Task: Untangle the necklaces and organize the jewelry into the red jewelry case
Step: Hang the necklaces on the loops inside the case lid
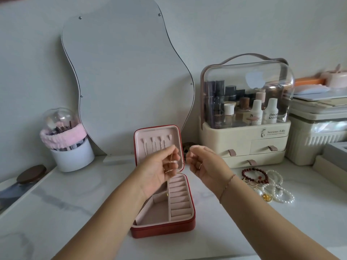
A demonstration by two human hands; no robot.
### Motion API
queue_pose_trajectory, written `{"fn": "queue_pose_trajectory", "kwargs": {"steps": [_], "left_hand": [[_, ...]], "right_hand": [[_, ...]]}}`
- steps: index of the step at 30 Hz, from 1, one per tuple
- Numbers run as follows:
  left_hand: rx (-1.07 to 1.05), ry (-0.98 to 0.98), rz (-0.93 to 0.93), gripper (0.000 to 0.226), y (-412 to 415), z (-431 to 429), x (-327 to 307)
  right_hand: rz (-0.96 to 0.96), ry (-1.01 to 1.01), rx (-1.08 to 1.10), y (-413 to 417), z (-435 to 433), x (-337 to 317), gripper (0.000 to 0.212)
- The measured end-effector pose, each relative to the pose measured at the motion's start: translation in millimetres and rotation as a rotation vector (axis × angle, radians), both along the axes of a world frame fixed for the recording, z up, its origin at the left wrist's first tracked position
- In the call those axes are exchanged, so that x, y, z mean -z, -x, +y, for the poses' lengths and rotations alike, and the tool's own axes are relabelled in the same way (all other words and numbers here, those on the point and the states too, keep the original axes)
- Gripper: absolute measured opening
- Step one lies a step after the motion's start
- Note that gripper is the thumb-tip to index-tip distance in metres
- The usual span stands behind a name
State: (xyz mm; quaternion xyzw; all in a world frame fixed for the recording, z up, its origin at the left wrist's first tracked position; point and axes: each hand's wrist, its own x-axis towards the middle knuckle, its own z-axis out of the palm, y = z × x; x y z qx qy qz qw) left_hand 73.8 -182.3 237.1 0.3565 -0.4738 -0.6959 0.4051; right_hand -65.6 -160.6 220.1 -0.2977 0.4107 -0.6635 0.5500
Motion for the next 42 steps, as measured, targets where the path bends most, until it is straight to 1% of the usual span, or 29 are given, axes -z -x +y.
{"fn": "queue_pose_trajectory", "kwargs": {"steps": [4,9,12,14,16,18,20,23,24,26,28,30,31,34,36,38,40,42], "left_hand": [[0.018,0.001,-0.03,0.015,-9.5,-2.1,8.6],[0.049,0.037,-0.033,0.017,-16.3,-5.1,3.3],[0.045,0.059,-0.025,0.021,-18.9,-8.8,-5.3],[0.035,0.049,0.002,0.024,-19.7,-10.8,-13.3],[0.026,0.039,0.035,0.021,-20.6,-13.6,-21.2],[0.022,0.039,0.053,0.018,-22.0,-18.1,-28.9],[0.028,0.039,0.053,0.015,-22.7,-23.3,-37.9],[0.022,0.101,-0.016,0.008,-21.7,-32.7,-50.0],[-0.002,0.155,-0.074,0.008,-21.4,-37.6,-51.4],[-0.074,0.311,-0.249,0.011,-20.7,-47.7,-50.9],[-0.17,0.447,-0.386,0.007,-19.3,-58.3,-44.1],[-0.259,0.497,-0.394,0.006,-16.6,-68.3,-32.8],[-0.296,0.51,-0.387,0.008,-14.8,-73.2,-25.4],[-0.43,0.556,-0.407,0.011,-5.6,-86.7,-3.4],[-0.548,0.573,-0.442,0.008,2.8,-91.4,6.3],[-0.67,0.588,-0.468,0.011,10.3,-93.2,12.5],[-0.754,0.594,-0.472,0.02,16.2,-95.4,16.9],[-0.792,0.593,-0.471,0.023,21.0,-98.7,19.9]], "right_hand": [[0.102,0.137,-0.033,0.6,-8.7,-19.6,0.019],[0.145,0.267,-0.161,-1.8,-18.0,-35.4,0.019],[0.145,0.309,-0.232,-3.5,-20.6,-43.7,0.018],[0.099,0.314,-0.276,-3.9,-23.0,-48.7,0.018],[0.047,0.292,-0.309,-4.2,-26.2,-54.6,0.018],[0.039,0.257,-0.335,-4.4,-29.3,-61.8,0.019],[0.093,0.233,-0.355,-4.5,-32.9,-69.3,0.021],[0.213,0.212,-0.341,-5.0,-40.7,-78.2,0.013],[0.265,0.214,-0.324,-5.1,-43.2,-79.8,0.01],[0.421,0.216,-0.26,-4.1,-47.9,-79.6,0.008],[0.67,0.209,-0.154,-1.7,-50.8,-73.6,0.006],[0.955,0.19,-0.006,1.5,-54.6,-60.5,0.005],[1.02,0.178,0.061,2.8,-57.9,-52.0,0.006],[0.974,0.154,0.224,2.8,-69.9,-28.1,0.012],[0.954,0.132,0.333,-0.8,-78.1,-17.5,0.014],[0.943,0.105,0.435,-6.3,-84.5,-11.1,0.017],[0.96,0.07,0.525,-12.0,-89.0,-6.8,0.019],[1.013,0.026,0.588,-17.1,-93.3,-3.5,0.021]]}}
